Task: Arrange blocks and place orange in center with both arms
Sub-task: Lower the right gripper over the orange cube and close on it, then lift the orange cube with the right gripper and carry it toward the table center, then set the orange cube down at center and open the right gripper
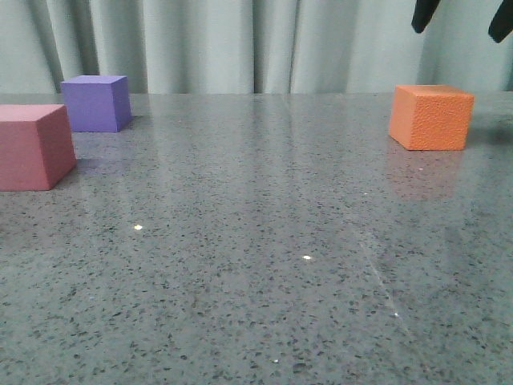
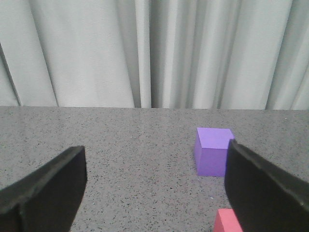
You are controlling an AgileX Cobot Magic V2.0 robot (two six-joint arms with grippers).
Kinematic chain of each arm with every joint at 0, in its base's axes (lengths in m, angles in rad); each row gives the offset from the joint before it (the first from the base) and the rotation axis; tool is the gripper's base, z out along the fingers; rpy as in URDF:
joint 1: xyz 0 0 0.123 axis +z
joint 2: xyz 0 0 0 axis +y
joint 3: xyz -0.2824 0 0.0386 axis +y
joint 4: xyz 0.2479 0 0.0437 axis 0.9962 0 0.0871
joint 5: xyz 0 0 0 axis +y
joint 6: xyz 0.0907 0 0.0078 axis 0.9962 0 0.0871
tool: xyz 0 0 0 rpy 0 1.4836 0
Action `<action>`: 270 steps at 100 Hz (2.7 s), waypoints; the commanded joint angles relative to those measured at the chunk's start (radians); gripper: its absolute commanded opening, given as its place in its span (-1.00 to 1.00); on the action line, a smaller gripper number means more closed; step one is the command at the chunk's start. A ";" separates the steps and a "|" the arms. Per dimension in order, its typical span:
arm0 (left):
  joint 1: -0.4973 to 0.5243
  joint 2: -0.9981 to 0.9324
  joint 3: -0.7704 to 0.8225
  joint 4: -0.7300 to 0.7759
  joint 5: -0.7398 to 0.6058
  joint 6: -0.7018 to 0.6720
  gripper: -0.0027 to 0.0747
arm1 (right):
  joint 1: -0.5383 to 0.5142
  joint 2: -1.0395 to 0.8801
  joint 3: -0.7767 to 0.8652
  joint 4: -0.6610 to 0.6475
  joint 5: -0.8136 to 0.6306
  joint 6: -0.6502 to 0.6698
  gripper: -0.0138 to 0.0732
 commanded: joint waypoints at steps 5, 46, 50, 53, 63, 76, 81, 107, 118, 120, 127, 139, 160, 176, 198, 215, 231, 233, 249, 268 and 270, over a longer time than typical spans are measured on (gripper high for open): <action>-0.002 0.006 -0.038 -0.008 -0.090 0.001 0.50 | 0.006 0.018 -0.076 0.020 -0.003 0.005 0.80; -0.002 0.006 -0.038 -0.008 -0.091 0.001 0.50 | 0.006 0.124 -0.081 0.029 0.007 0.005 0.80; -0.002 0.006 -0.038 -0.008 -0.091 0.001 0.50 | 0.006 0.131 -0.081 0.029 0.010 0.005 0.80; -0.002 0.006 -0.038 -0.008 -0.091 0.001 0.50 | 0.006 0.137 -0.081 0.029 0.011 0.005 0.80; -0.002 0.006 -0.038 -0.008 -0.091 0.001 0.50 | 0.006 0.150 -0.081 0.029 0.019 0.004 0.80; -0.002 0.006 -0.038 -0.008 -0.091 0.001 0.50 | 0.006 0.163 -0.081 0.029 0.028 0.004 0.66; -0.002 0.006 -0.038 -0.008 -0.091 0.001 0.50 | 0.006 0.169 -0.081 0.029 0.029 0.004 0.51; -0.002 0.006 -0.038 -0.008 -0.091 0.001 0.50 | 0.006 0.174 -0.081 0.029 0.018 0.004 -0.11; -0.002 0.006 -0.038 -0.008 -0.091 0.001 0.50 | 0.006 0.174 -0.081 0.029 0.013 0.004 -0.13; -0.002 0.006 -0.038 -0.008 -0.091 0.001 0.50 | 0.006 0.174 -0.083 0.029 0.020 0.004 -0.13; -0.002 0.006 -0.038 -0.008 -0.091 0.001 0.50 | 0.009 0.174 -0.101 0.045 0.048 0.004 -0.14; -0.002 0.006 -0.038 -0.008 -0.091 0.001 0.50 | 0.039 0.174 -0.156 0.065 0.093 0.006 -0.14; -0.002 0.006 -0.038 -0.008 -0.091 0.001 0.50 | 0.141 0.174 -0.251 0.058 0.137 0.094 -0.14; -0.002 0.006 -0.038 -0.008 -0.091 0.001 0.50 | 0.239 0.190 -0.320 0.026 0.140 0.173 -0.14; -0.002 0.006 -0.038 -0.008 -0.091 0.001 0.50 | 0.349 0.245 -0.369 -0.009 0.136 0.310 -0.14; -0.002 0.006 -0.038 -0.006 -0.091 0.001 0.50 | 0.381 0.293 -0.376 -0.009 0.128 0.357 -0.14; -0.002 0.006 -0.038 -0.006 -0.091 0.001 0.50 | 0.388 0.312 -0.376 -0.009 0.133 0.385 -0.14; -0.002 0.006 -0.038 -0.006 -0.091 0.001 0.50 | 0.388 0.312 -0.376 -0.009 0.134 0.386 -0.14; -0.002 0.006 -0.038 -0.006 -0.091 0.001 0.50 | 0.388 0.313 -0.376 -0.007 0.136 0.395 -0.02; -0.002 0.006 -0.038 -0.006 -0.091 0.001 0.50 | 0.388 0.313 -0.376 -0.007 0.138 0.395 0.69; -0.002 0.006 -0.038 -0.006 -0.091 0.001 0.50 | 0.388 0.313 -0.376 -0.007 0.138 0.395 0.76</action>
